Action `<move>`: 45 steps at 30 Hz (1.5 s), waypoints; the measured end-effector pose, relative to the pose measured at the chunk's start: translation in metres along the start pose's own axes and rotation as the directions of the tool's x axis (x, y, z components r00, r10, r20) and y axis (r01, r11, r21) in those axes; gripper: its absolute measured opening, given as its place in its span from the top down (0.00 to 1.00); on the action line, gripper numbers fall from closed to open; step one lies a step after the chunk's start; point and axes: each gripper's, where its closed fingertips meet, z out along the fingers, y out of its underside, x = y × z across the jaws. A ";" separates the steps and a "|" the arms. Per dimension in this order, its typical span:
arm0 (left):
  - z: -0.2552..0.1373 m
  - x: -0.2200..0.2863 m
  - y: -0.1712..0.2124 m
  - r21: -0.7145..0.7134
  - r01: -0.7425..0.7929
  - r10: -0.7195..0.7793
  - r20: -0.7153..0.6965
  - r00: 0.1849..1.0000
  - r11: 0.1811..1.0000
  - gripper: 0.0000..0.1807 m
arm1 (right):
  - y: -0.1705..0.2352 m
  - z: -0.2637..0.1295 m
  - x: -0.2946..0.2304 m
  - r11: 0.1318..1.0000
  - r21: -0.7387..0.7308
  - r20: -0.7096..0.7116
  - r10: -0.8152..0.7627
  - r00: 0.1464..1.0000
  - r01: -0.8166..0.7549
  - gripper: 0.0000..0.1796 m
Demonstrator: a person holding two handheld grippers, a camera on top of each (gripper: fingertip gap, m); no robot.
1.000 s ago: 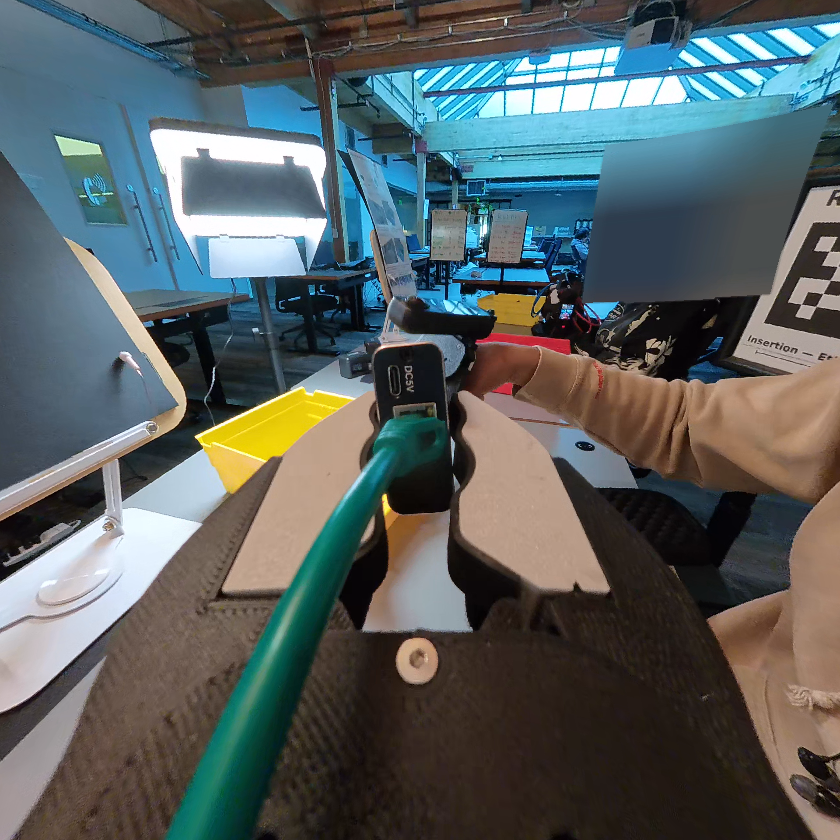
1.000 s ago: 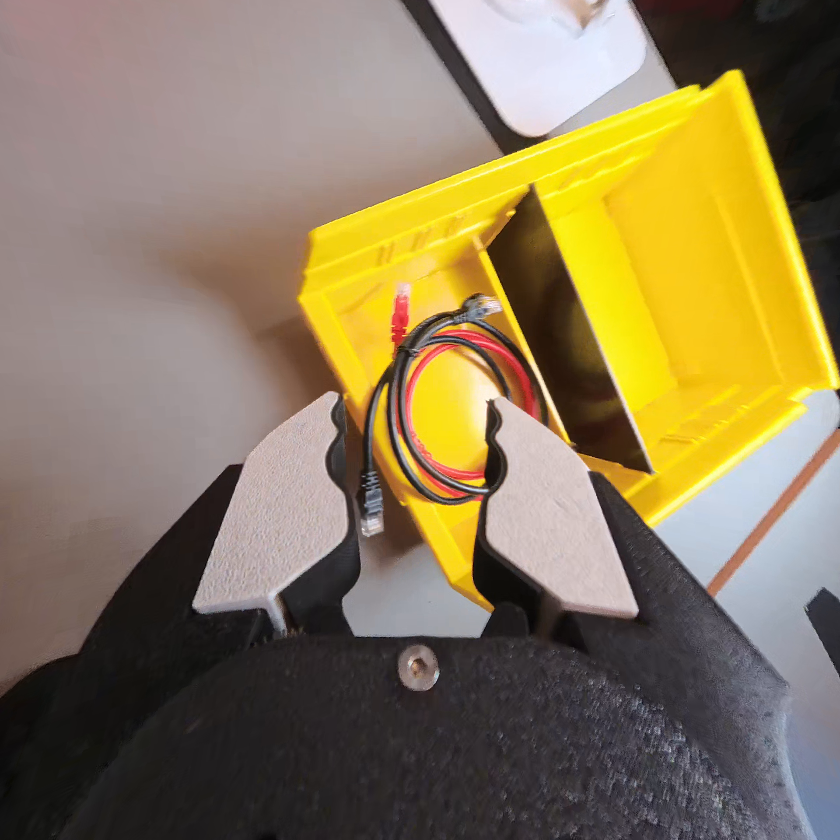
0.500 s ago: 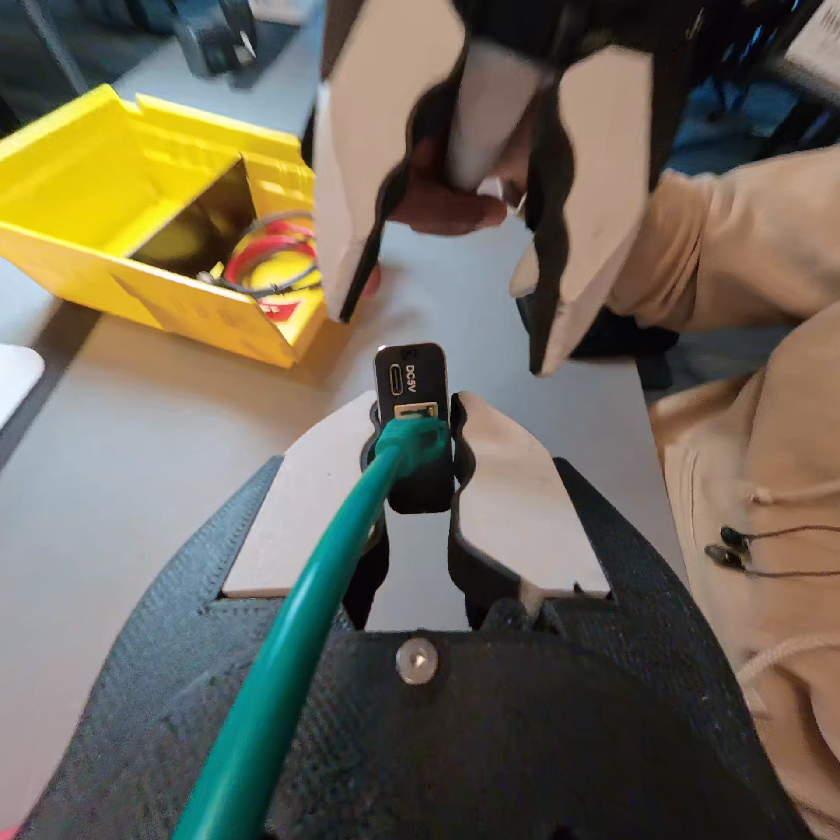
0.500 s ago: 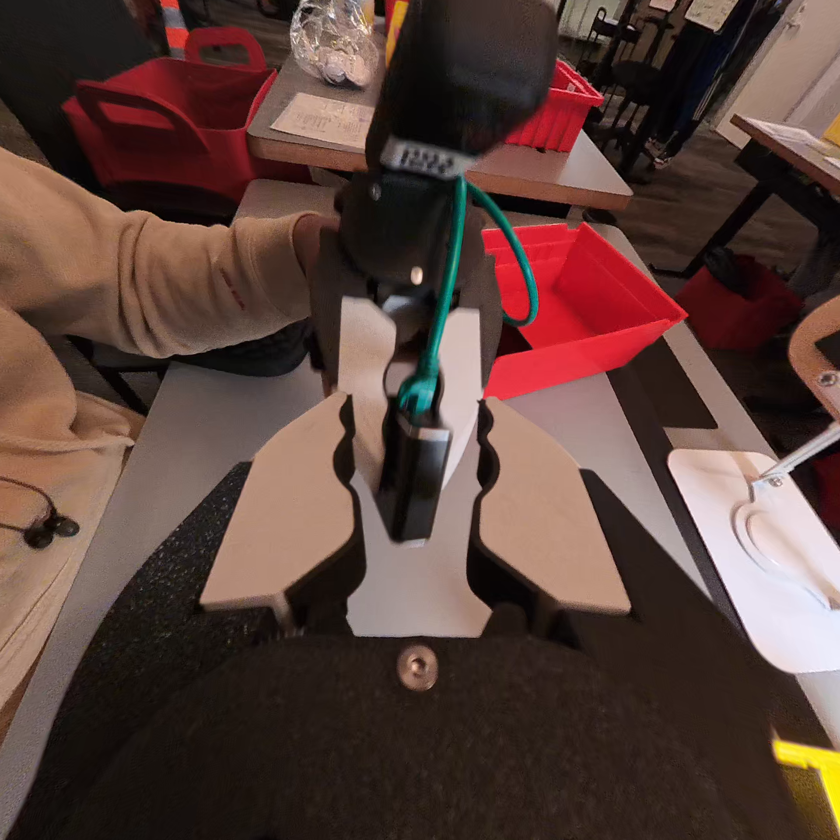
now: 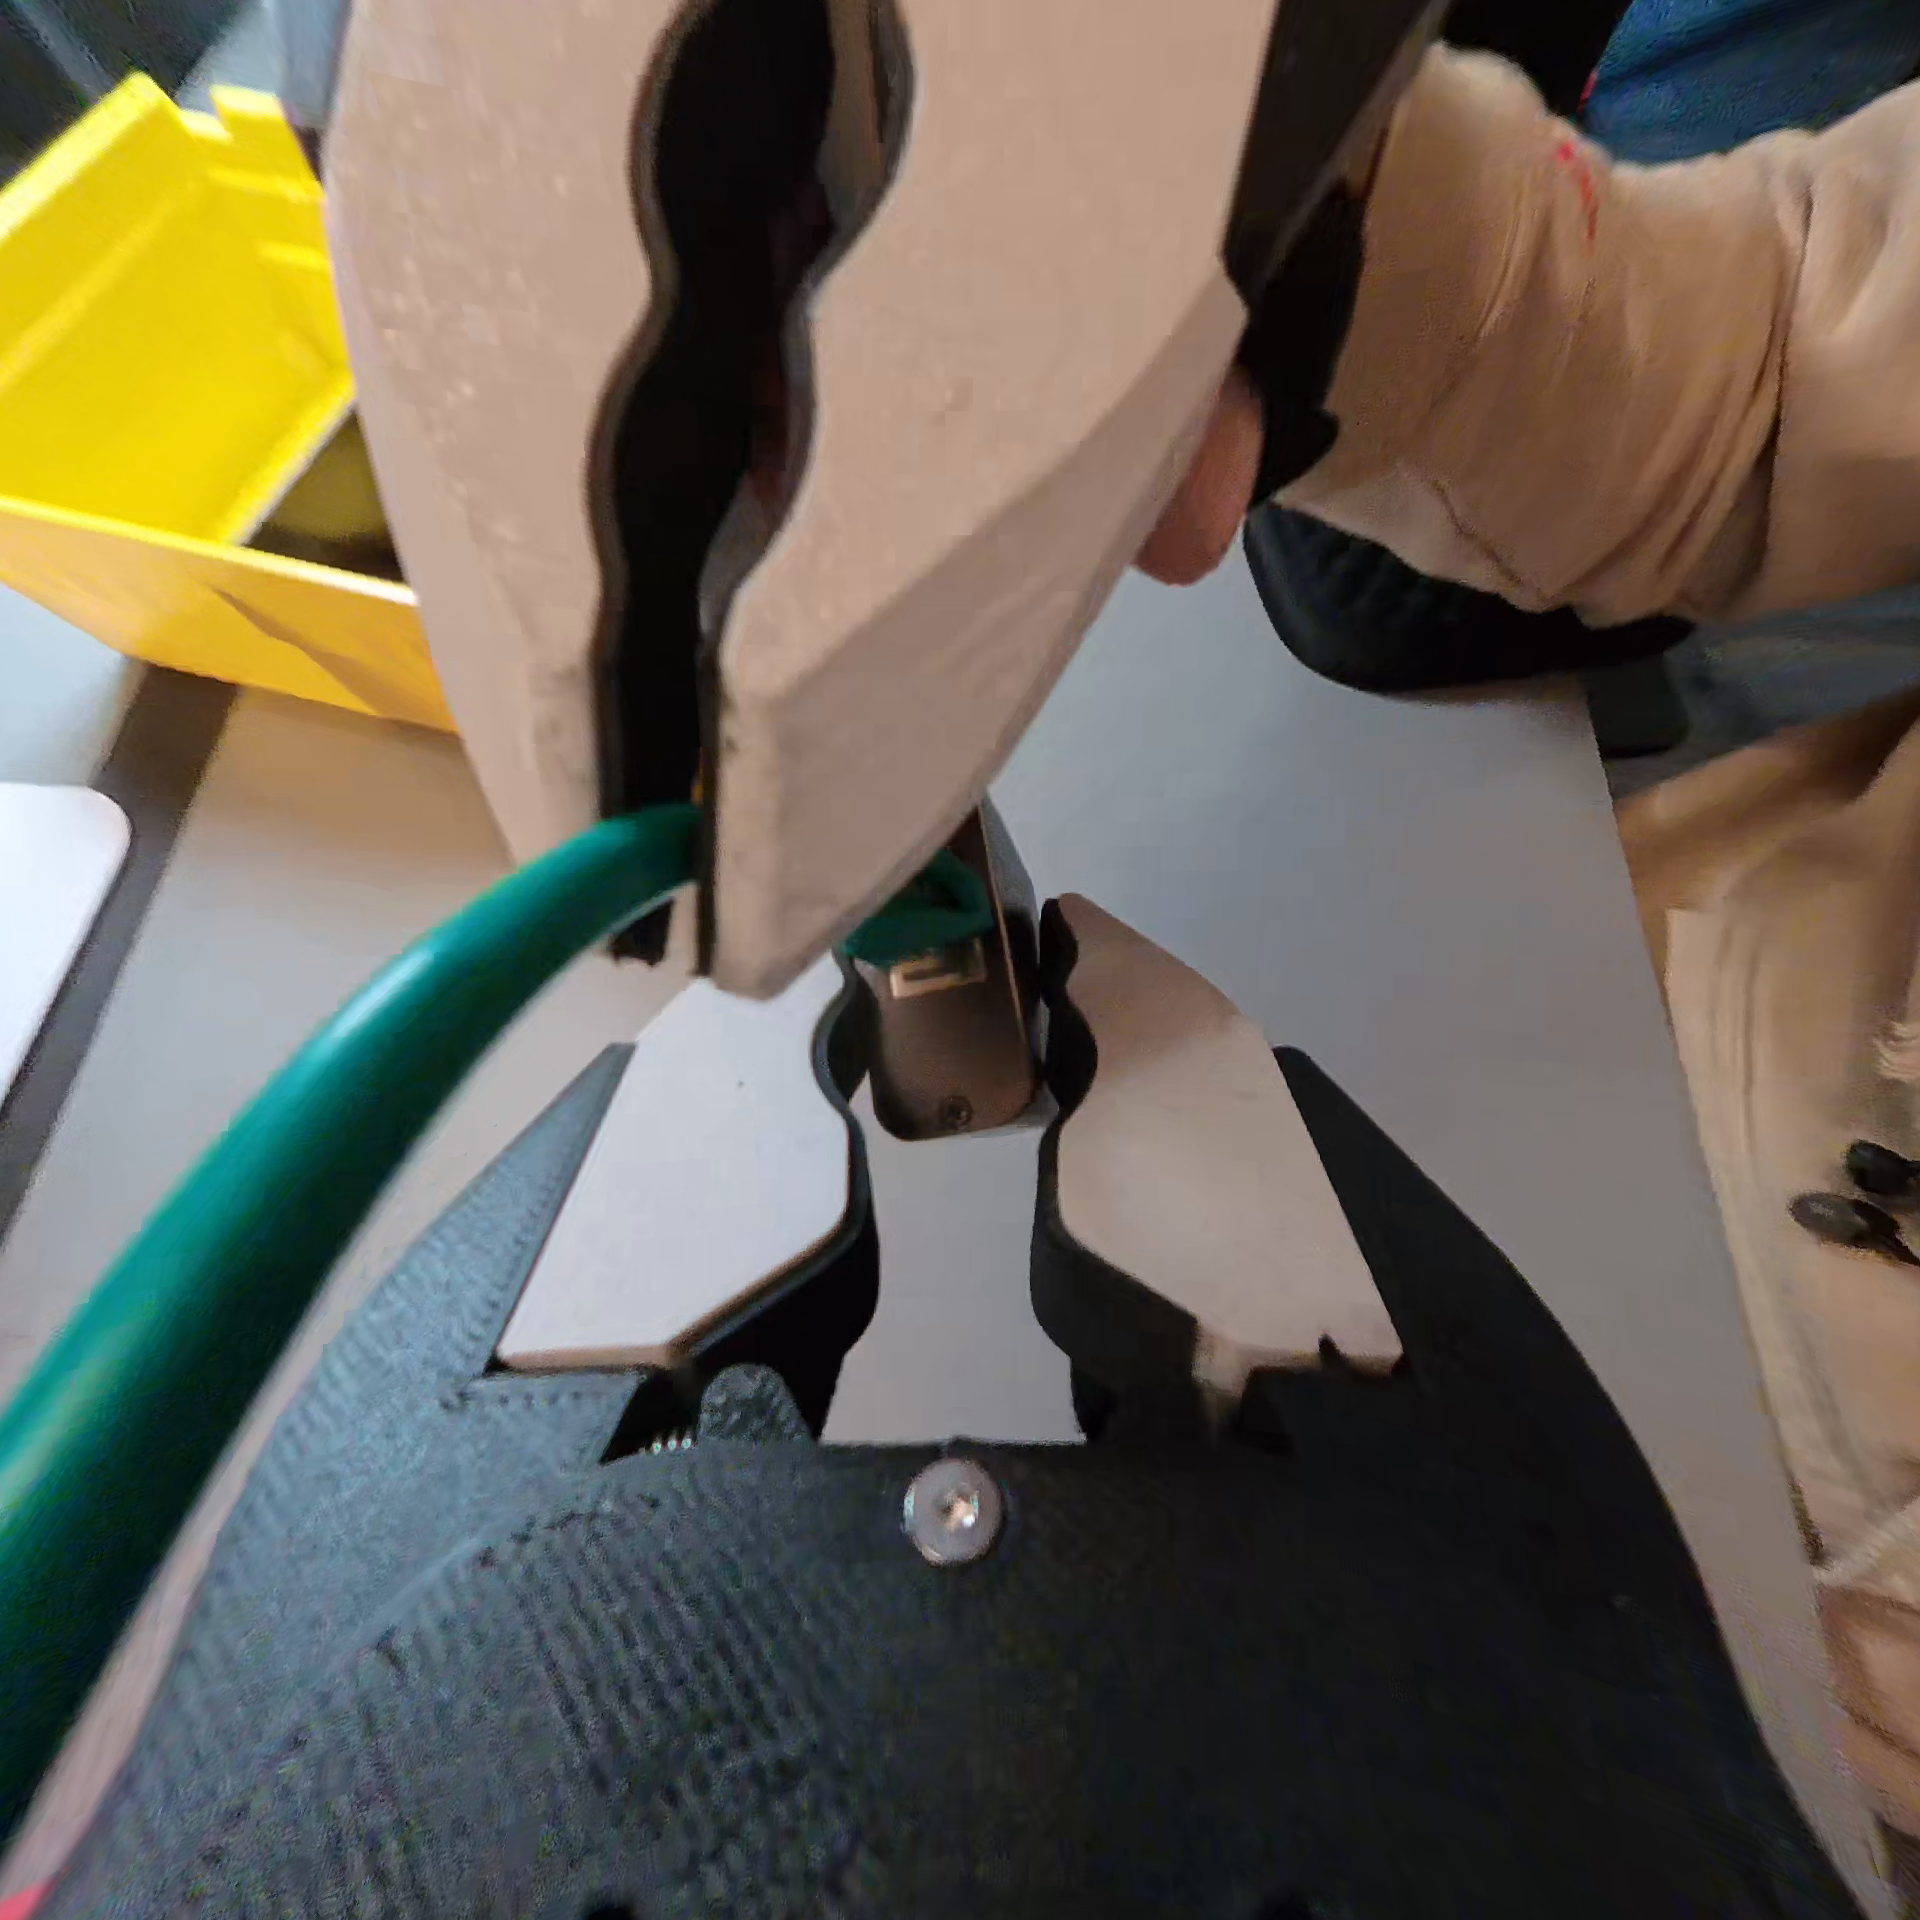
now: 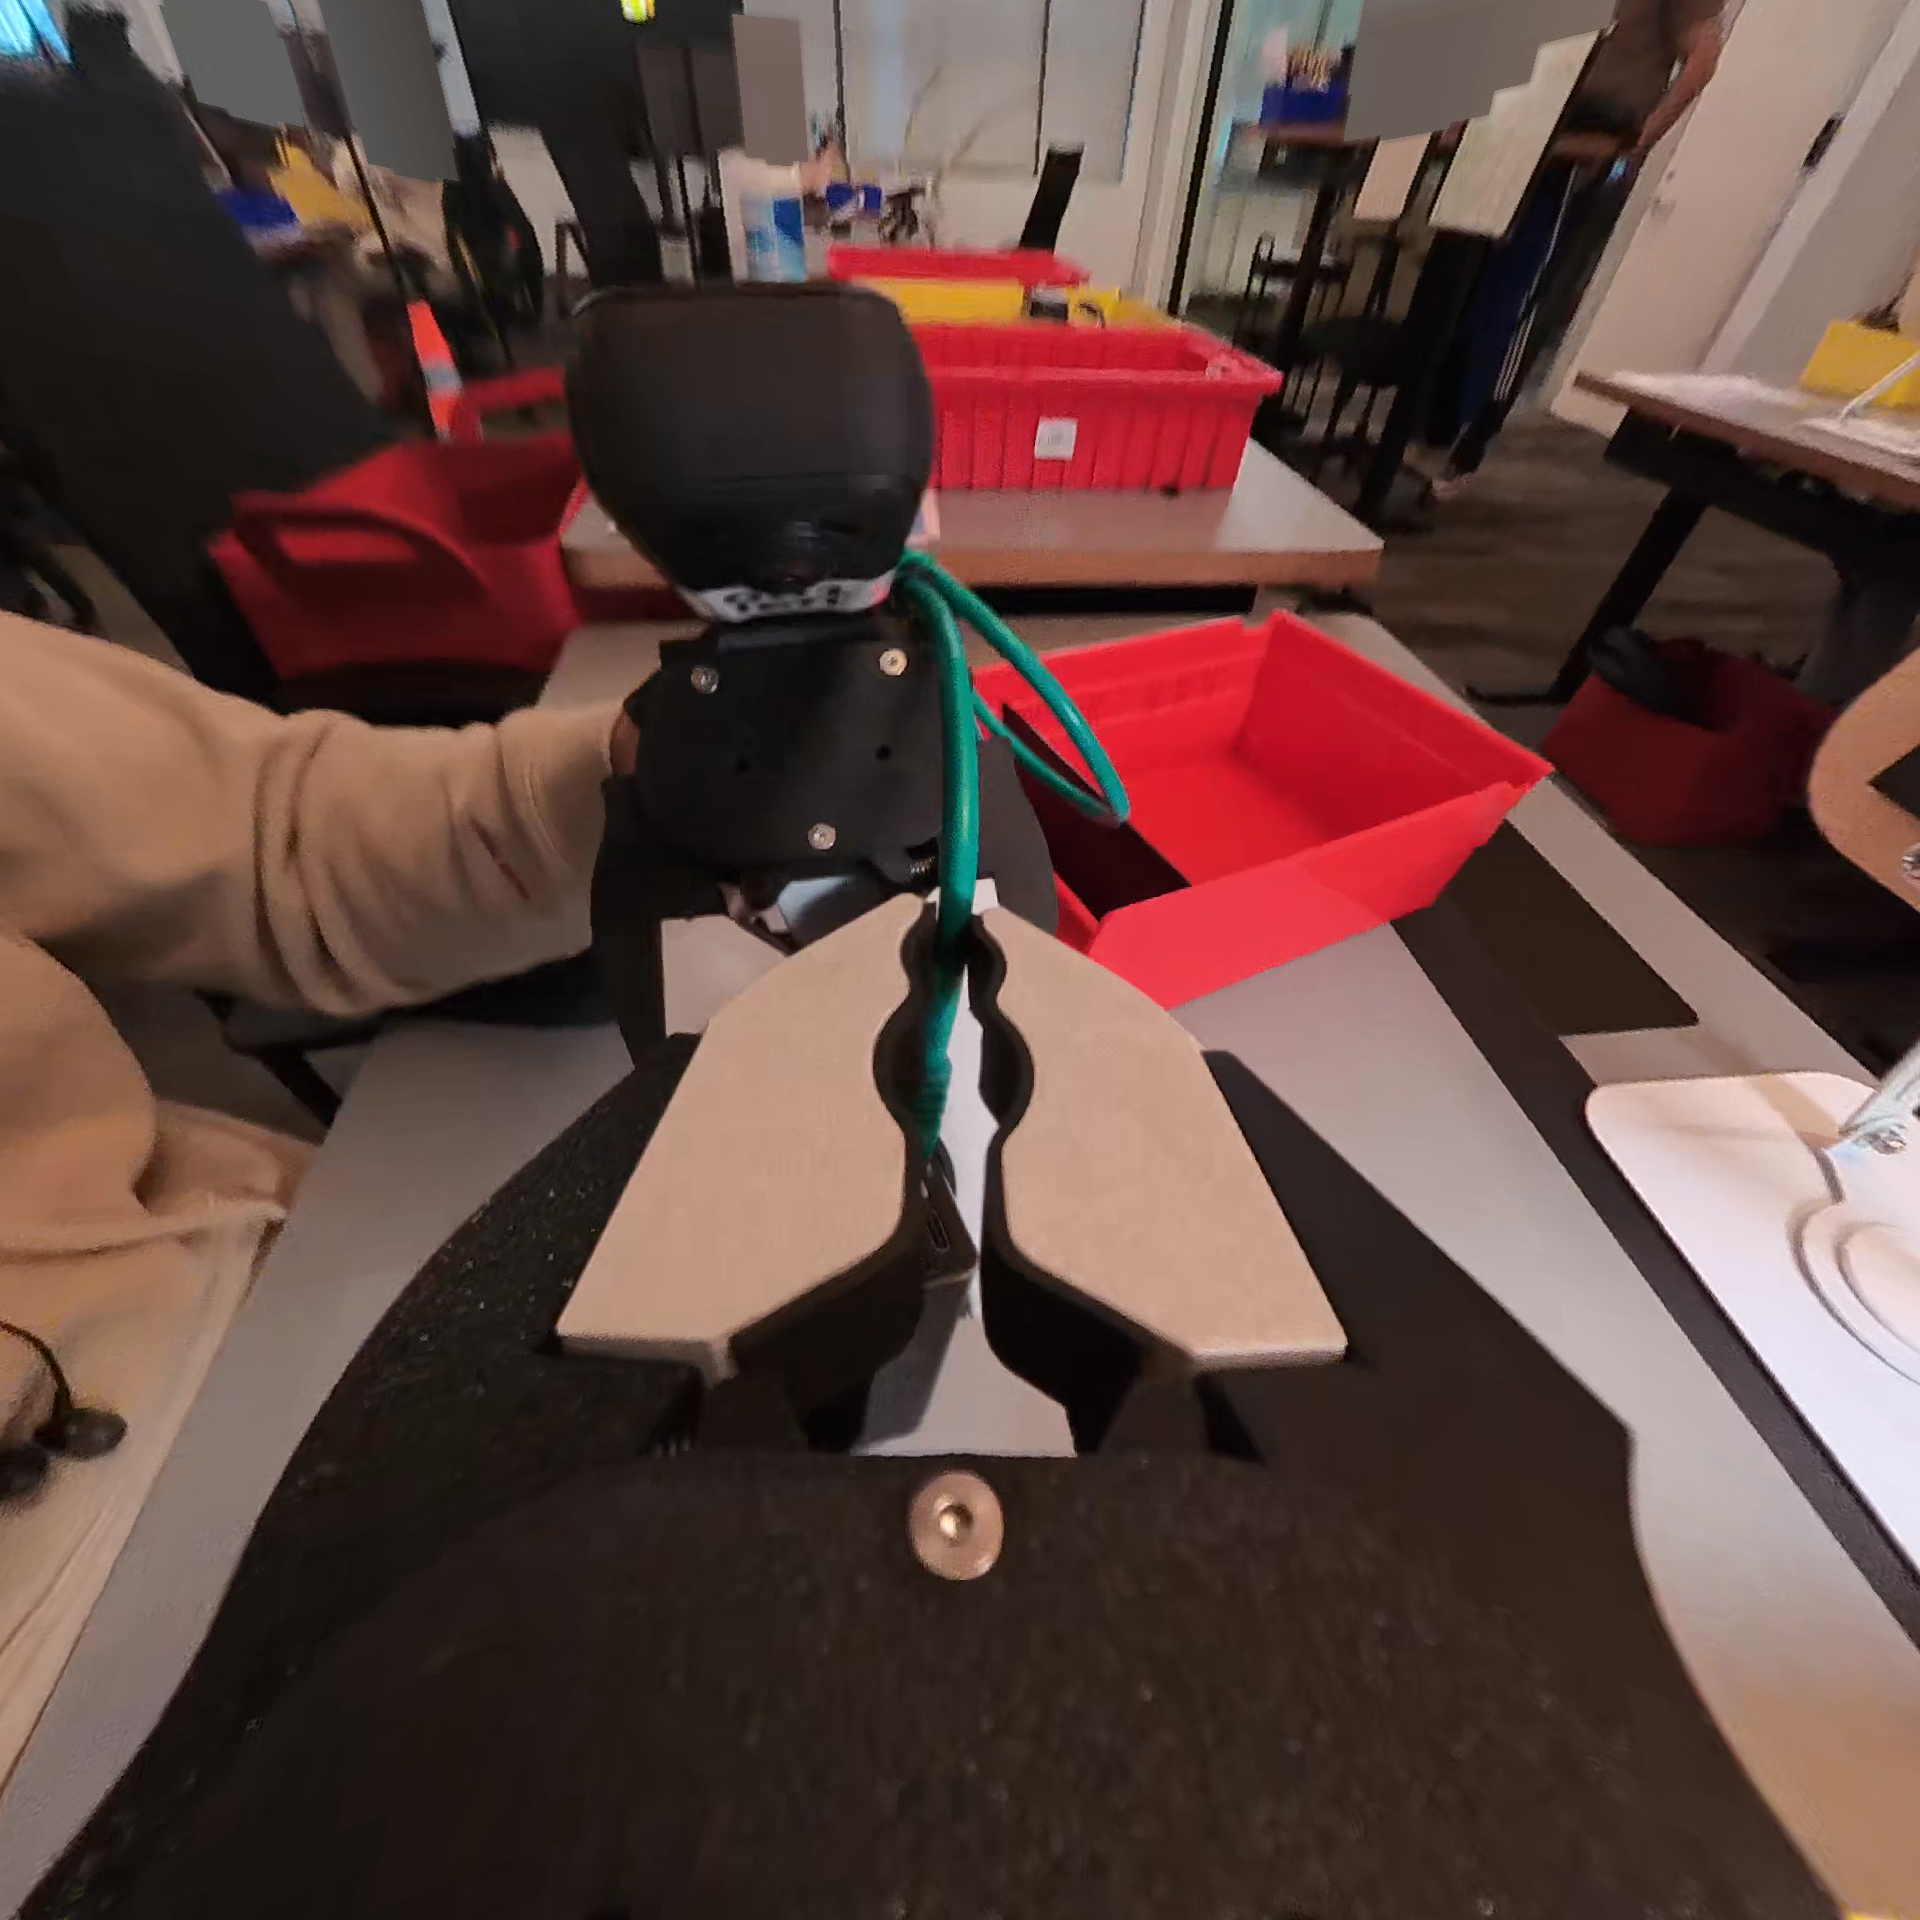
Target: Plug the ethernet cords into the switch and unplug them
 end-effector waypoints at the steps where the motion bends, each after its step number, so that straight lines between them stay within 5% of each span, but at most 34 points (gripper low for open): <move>1: 0.001 -0.002 -0.004 0.029 -0.013 0.013 0.014 1.000 1.000 0.82 | -0.002 -0.001 0.002 1.000 0.025 -0.009 0.006 1.000 -0.005 0.98; 9: 0.023 -0.016 -0.019 0.198 -0.035 0.010 0.126 0.992 0.980 0.79 | -0.003 -0.006 0.008 0.998 0.019 -0.087 -0.054 0.995 0.056 0.97; 15: 0.035 -0.028 -0.037 0.403 0.043 -0.152 0.244 0.958 0.914 0.74 | -0.010 -0.021 0.016 0.996 0.063 -0.125 -0.047 0.991 0.056 0.98; 18: 0.034 -0.033 -0.038 0.513 0.142 -0.274 0.191 0.942 0.846 0.73 | -0.025 -0.038 0.022 0.988 0.149 -0.146 -0.006 0.989 0.028 0.98; 25: 0.007 -0.006 -0.071 0.722 0.218 -0.213 -0.100 0.972 0.657 0.71 | -0.059 -0.060 0.011 0.875 0.470 0.043 0.109 0.993 -0.116 0.97; 27: -0.005 -0.001 -0.075 0.742 0.170 -0.159 -0.085 0.984 0.649 0.83 | -0.063 -0.062 0.010 0.842 0.523 0.071 0.110 0.991 -0.131 0.97; 33: -0.068 -0.023 -0.078 0.703 0.158 -0.162 -0.062 0.985 0.693 0.86 | -0.052 -0.078 0.029 0.879 0.477 -0.076 0.061 0.995 -0.017 0.96; 39: -0.113 -0.027 -0.078 0.695 0.164 -0.169 -0.062 0.984 0.700 0.86 | -0.033 -0.053 0.017 0.875 0.459 0.117 0.112 0.987 -0.154 0.96; 45: -0.108 -0.020 -0.079 0.687 0.200 -0.153 -0.130 0.980 0.699 0.86 | -0.021 -0.028 -0.002 0.916 0.376 0.172 0.080 0.982 -0.140 0.92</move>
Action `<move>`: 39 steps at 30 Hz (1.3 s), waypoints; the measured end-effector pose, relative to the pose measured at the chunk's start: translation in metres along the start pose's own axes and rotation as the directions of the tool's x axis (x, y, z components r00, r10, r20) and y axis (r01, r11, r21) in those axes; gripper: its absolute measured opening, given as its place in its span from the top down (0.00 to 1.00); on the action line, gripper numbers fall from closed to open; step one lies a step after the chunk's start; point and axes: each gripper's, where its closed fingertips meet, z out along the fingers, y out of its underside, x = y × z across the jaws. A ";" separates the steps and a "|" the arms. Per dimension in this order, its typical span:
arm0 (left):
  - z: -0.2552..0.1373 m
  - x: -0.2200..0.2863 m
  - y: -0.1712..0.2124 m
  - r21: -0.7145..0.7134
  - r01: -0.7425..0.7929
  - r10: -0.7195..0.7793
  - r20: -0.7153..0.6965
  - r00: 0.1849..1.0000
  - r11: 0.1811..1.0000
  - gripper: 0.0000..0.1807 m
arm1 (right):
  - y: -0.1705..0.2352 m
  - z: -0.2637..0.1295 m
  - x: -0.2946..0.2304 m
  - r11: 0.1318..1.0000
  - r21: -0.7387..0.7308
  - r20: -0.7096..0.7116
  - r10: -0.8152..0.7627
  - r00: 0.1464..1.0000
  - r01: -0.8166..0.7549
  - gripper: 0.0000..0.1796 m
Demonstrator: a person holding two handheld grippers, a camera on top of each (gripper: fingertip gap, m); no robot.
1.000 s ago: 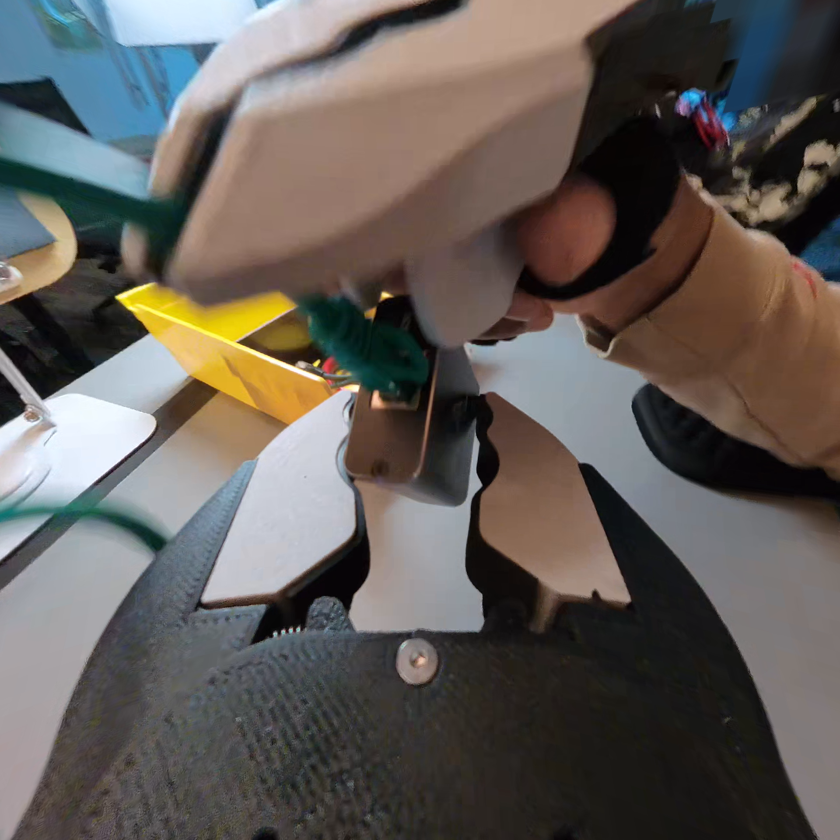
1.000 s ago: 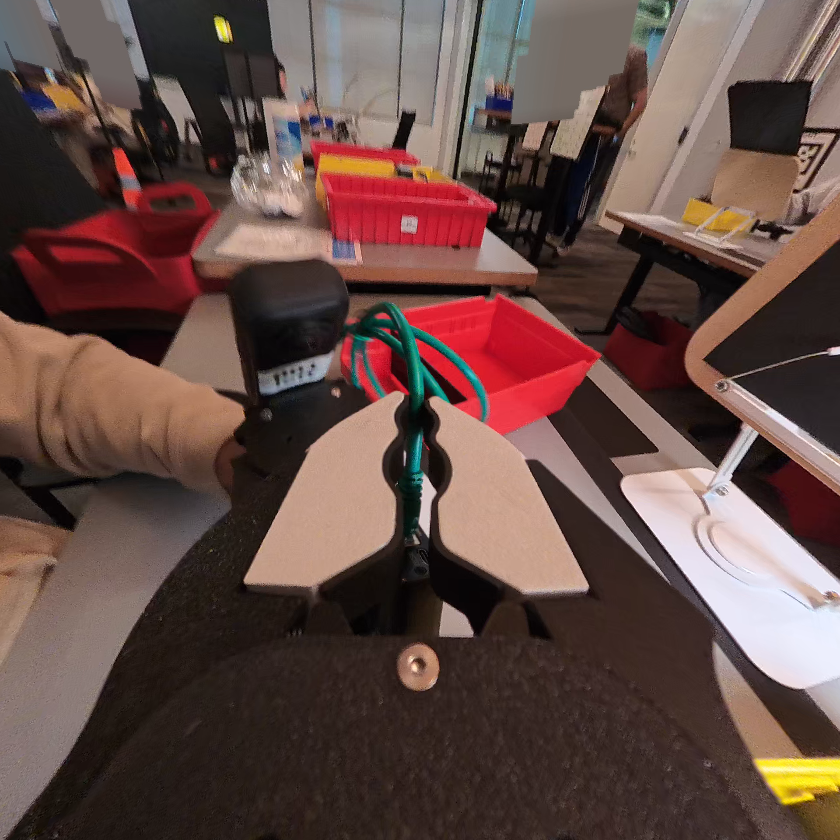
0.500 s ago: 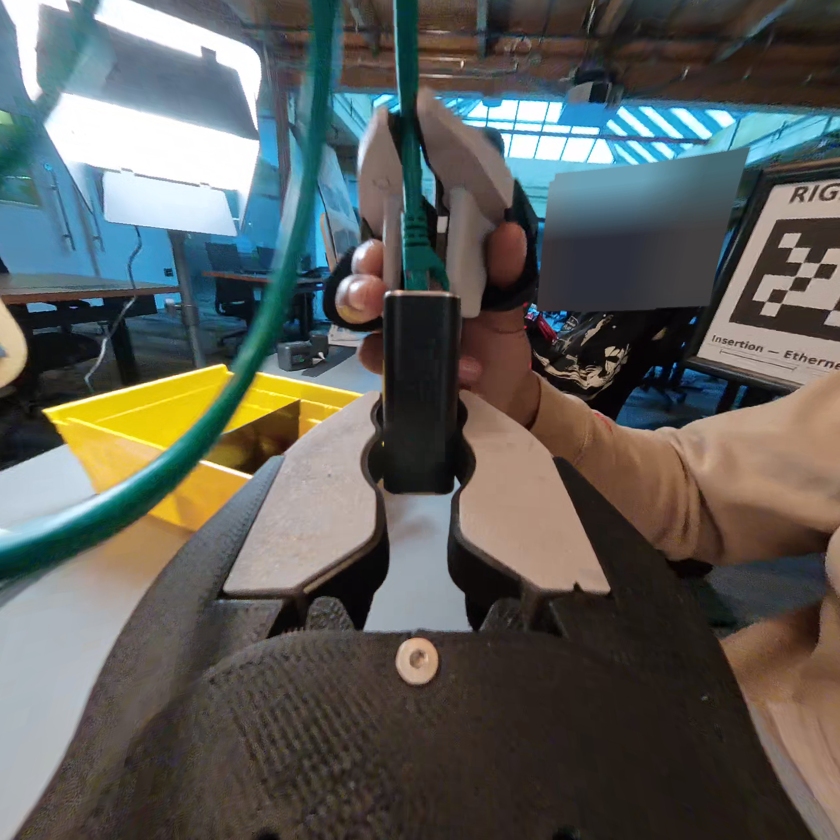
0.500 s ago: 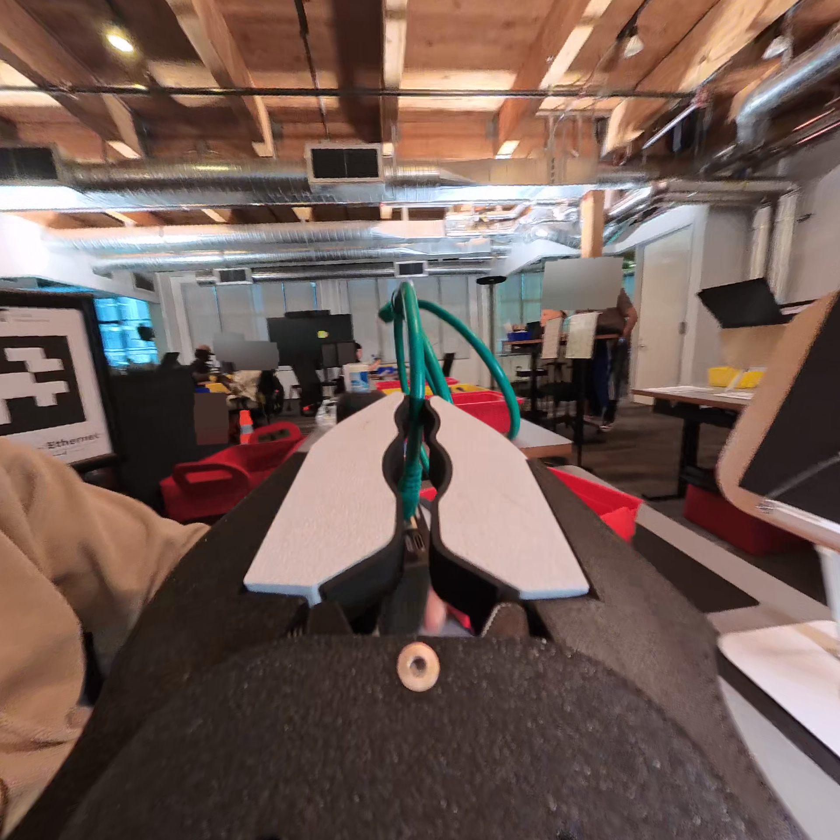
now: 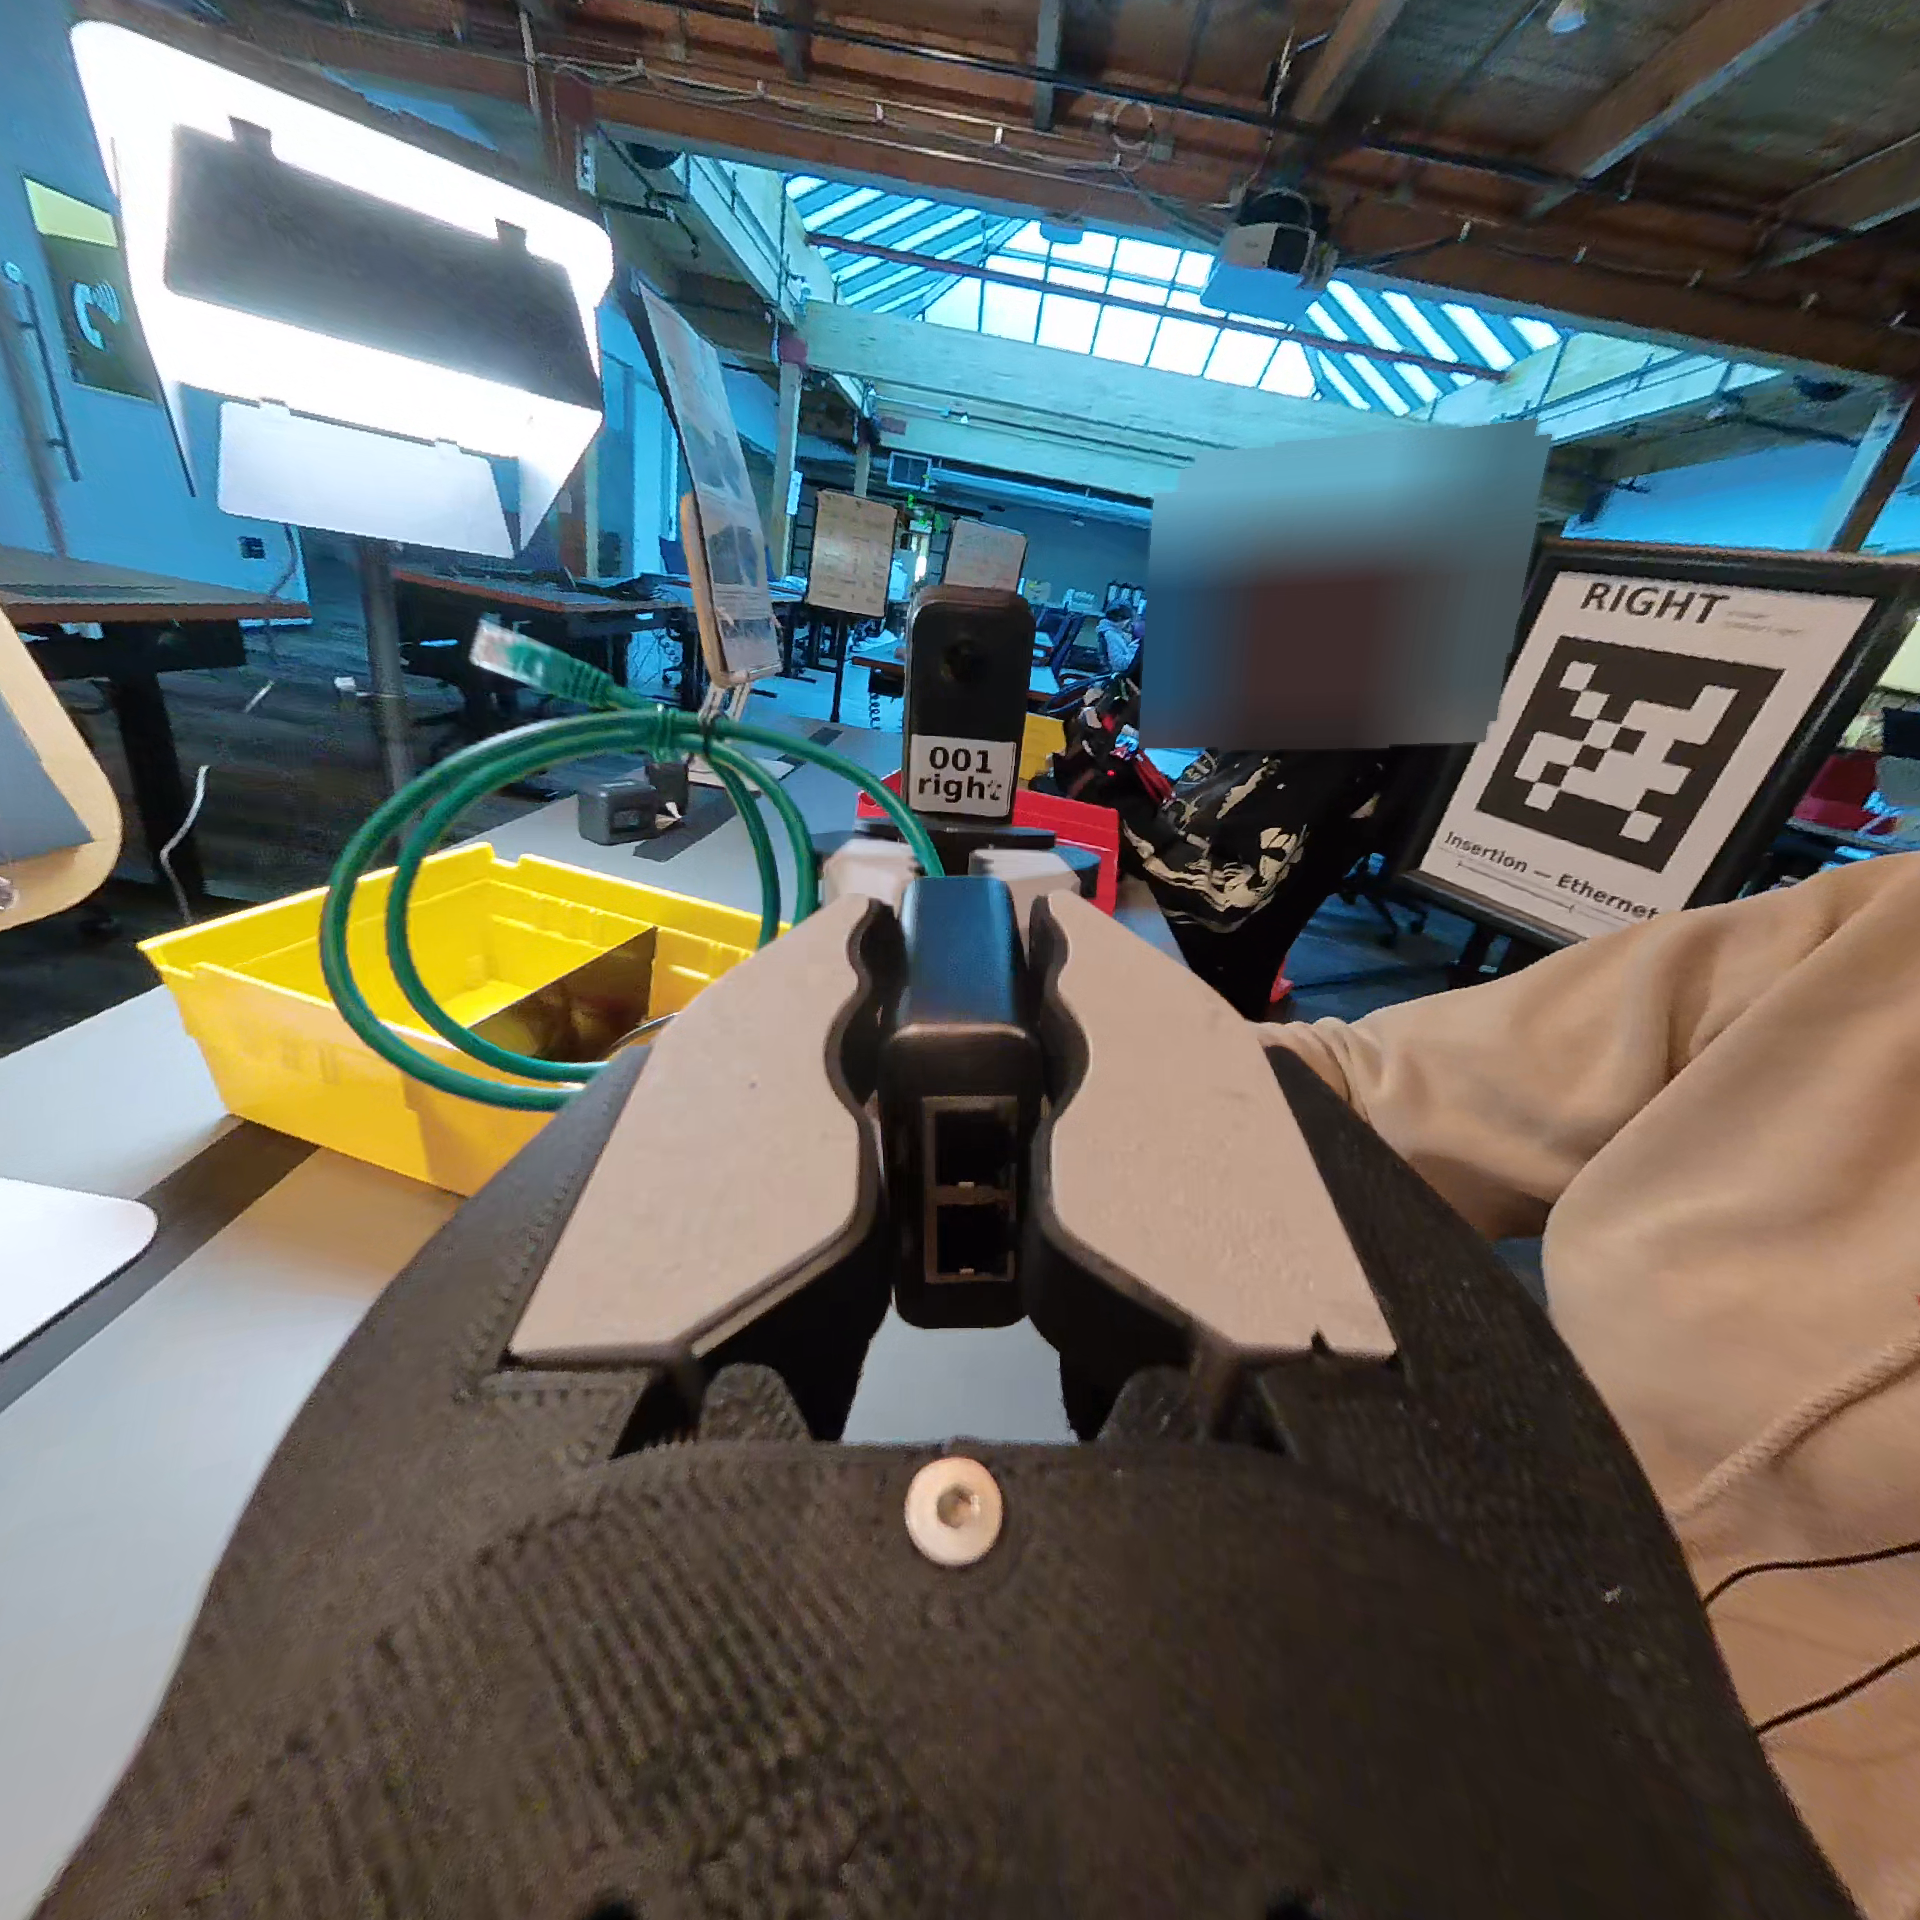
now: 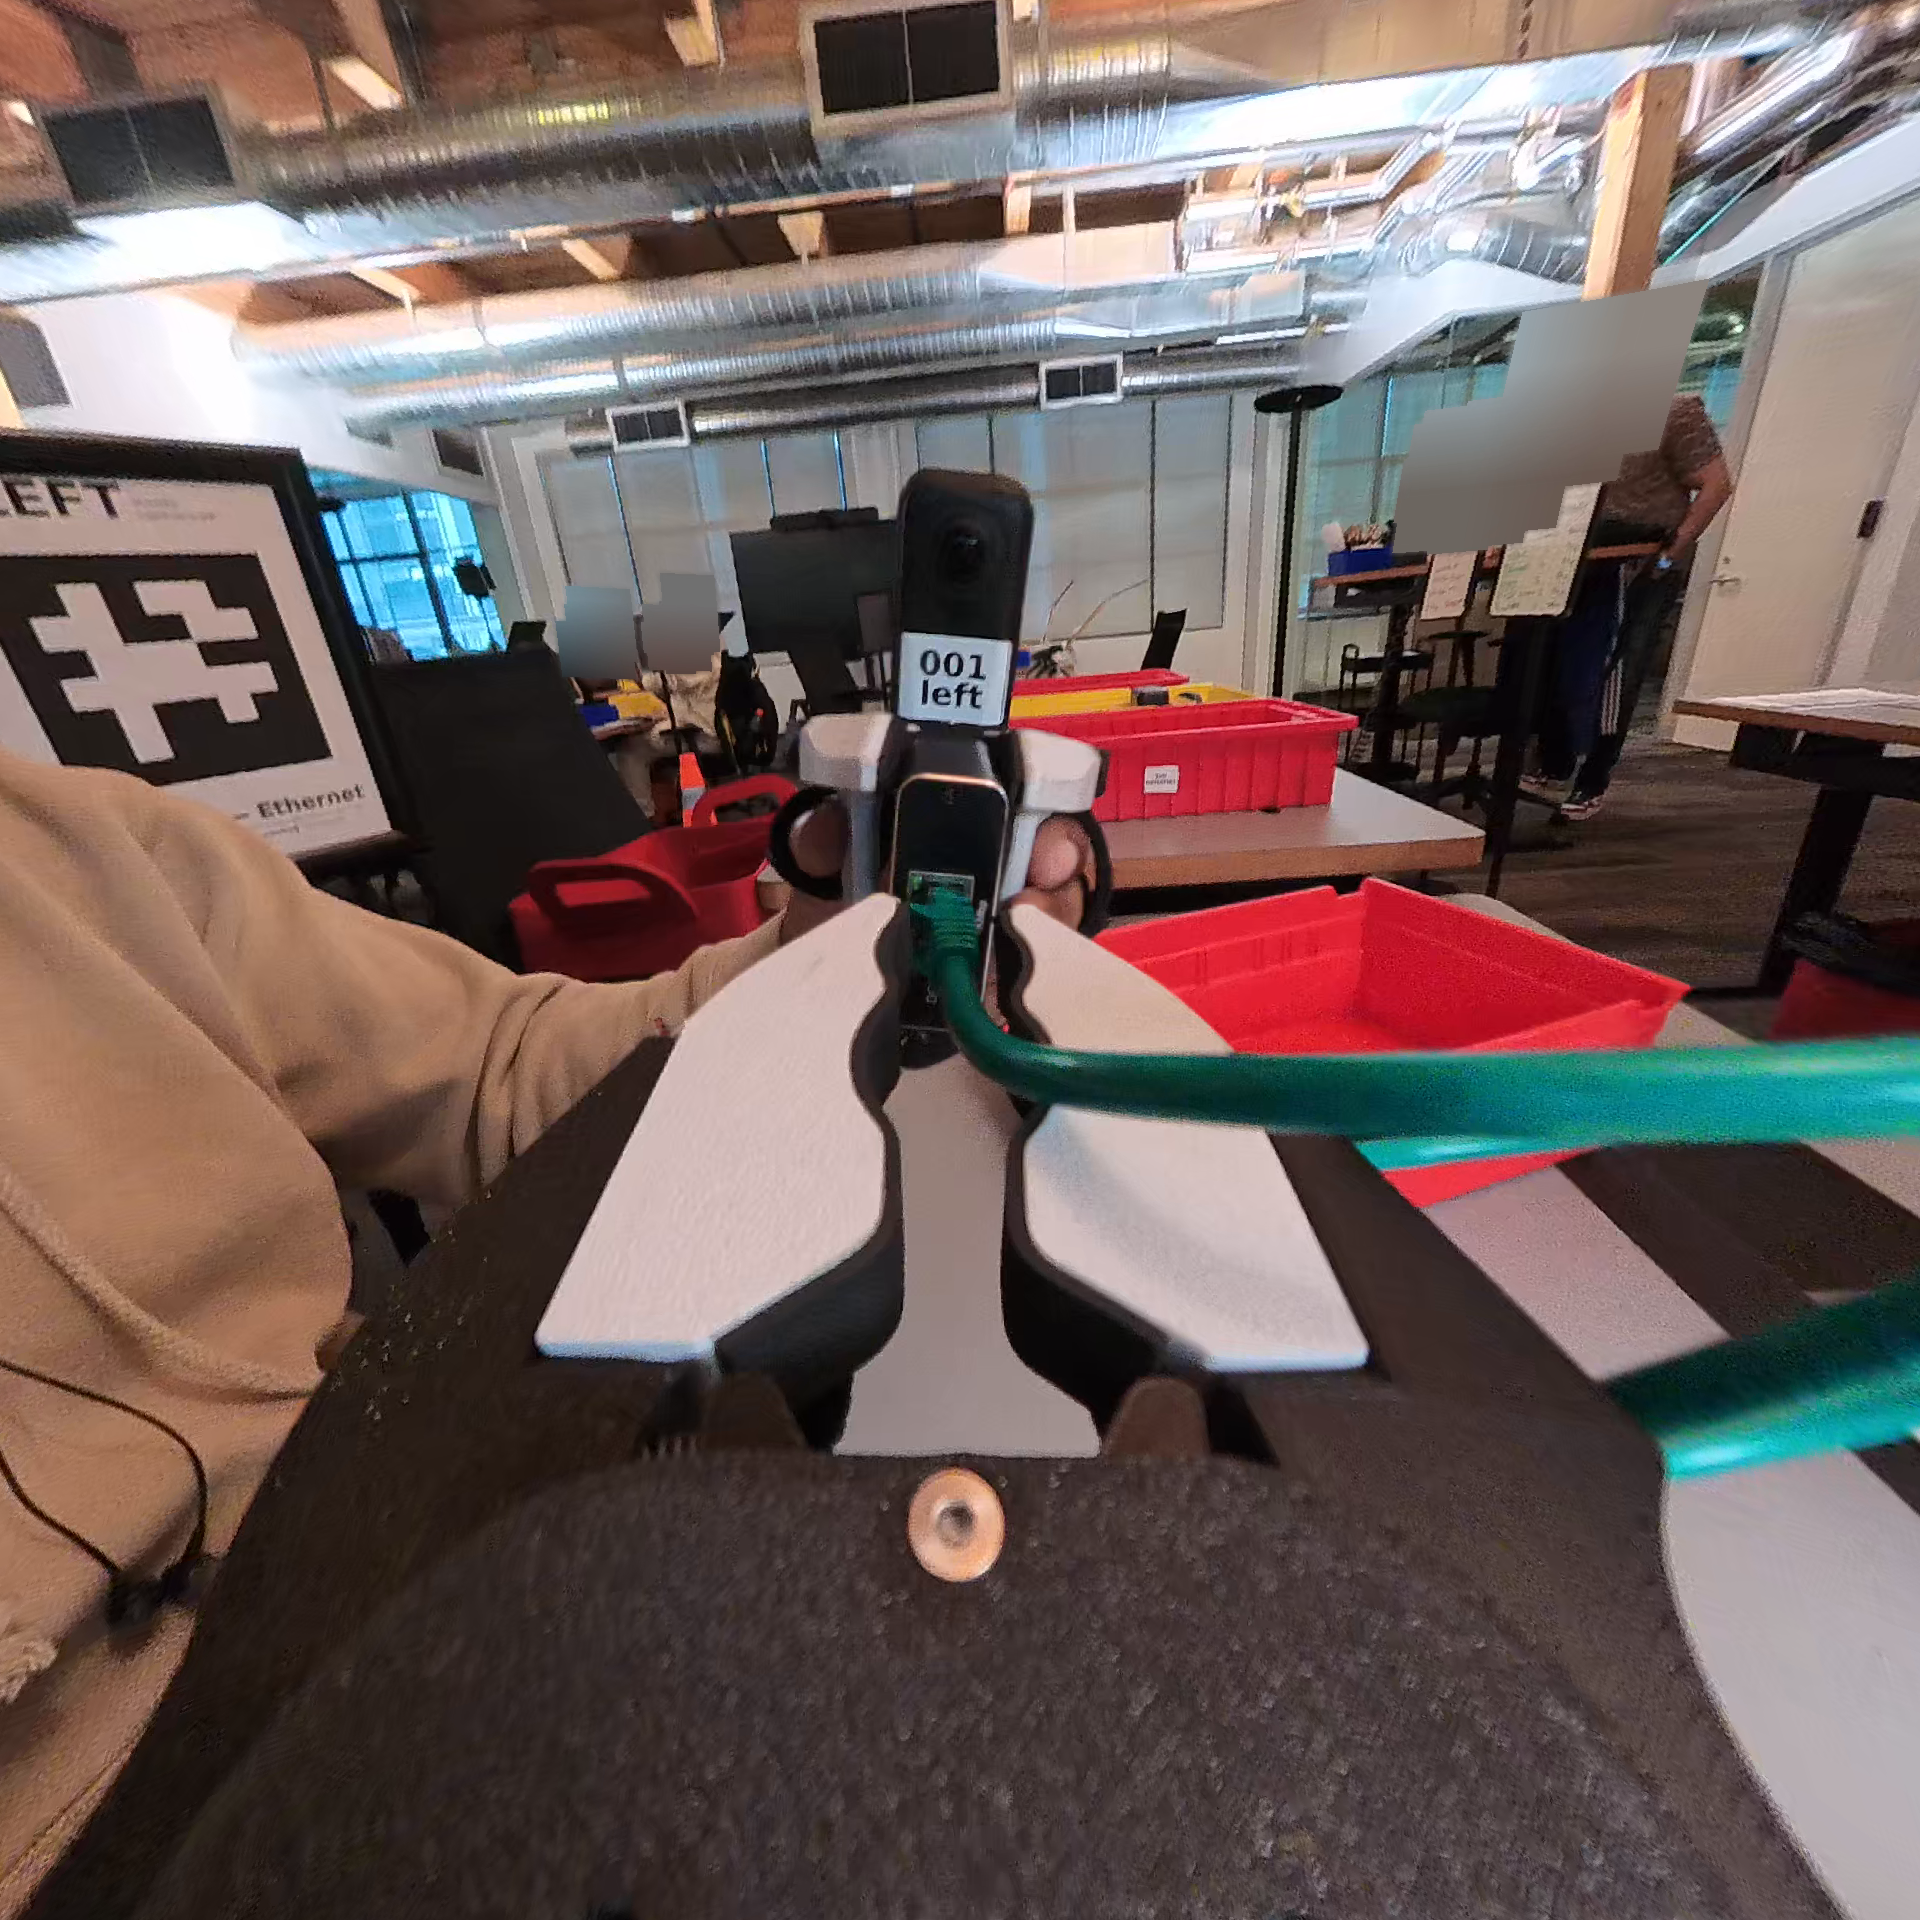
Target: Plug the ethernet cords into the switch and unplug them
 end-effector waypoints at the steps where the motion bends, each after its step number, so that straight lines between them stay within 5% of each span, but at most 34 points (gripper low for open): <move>1: 0.000 0.000 -0.001 0.008 0.009 -0.009 -0.004 1.000 1.000 0.86 | 0.003 0.001 -0.001 1.000 -0.018 0.004 -0.008 1.000 0.008 0.92; 17: 0.008 0.014 -0.004 0.047 -0.041 0.043 -0.037 0.998 0.998 0.86 | -0.001 0.004 -0.019 1.000 -0.020 0.087 -0.012 0.996 0.013 0.93; 21: 0.012 0.021 0.006 -0.030 -0.066 0.064 -0.062 0.996 0.997 0.74 | -0.017 0.001 -0.026 0.998 0.057 0.118 -0.001 0.993 -0.005 0.93; 25: 0.017 0.025 0.009 -0.044 -0.083 0.080 -0.057 0.995 0.996 0.85 | -0.008 0.004 -0.027 0.999 -0.006 0.100 -0.039 0.994 0.039 0.93; 39: 0.019 0.027 0.016 -0.115 -0.074 0.067 -0.071 0.995 0.991 0.85 | -0.009 -0.003 -0.030 0.997 -0.065 0.120 -0.043 0.992 0.051 0.93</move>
